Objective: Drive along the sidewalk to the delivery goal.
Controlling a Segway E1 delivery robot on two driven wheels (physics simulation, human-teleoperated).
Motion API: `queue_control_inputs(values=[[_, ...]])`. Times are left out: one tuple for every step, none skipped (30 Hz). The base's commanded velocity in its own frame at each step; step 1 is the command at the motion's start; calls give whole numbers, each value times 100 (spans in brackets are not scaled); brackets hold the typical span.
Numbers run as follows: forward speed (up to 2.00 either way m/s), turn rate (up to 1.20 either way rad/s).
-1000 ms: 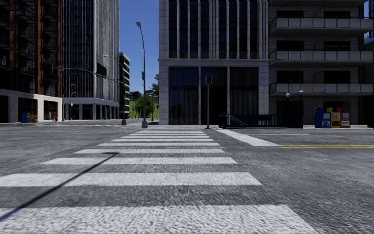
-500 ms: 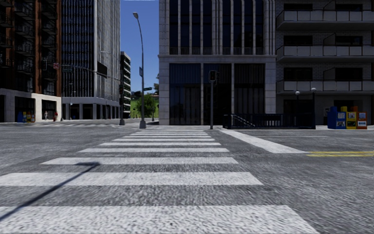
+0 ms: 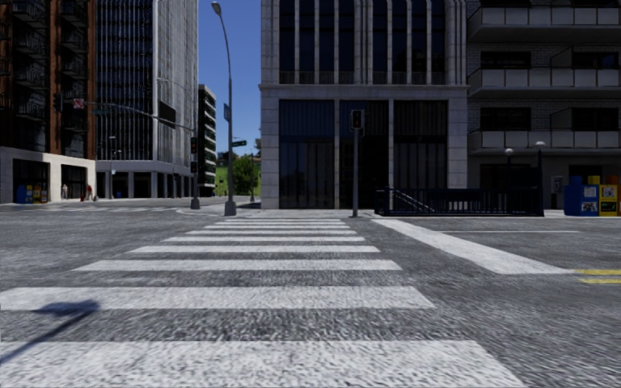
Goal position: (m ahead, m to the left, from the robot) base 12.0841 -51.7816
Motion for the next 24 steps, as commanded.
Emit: queue_control_inputs(values=[[200,0],[200,0],[200,0],[200,0],[200,0],[200,0],[200,0],[200,0],[200,0],[200,0],[200,0],[200,0],[200,0],[200,0],[200,0],[200,0],[200,0],[200,0],[200,0],[200,0],[200,0],[200,0],[200,0],[200,0]])
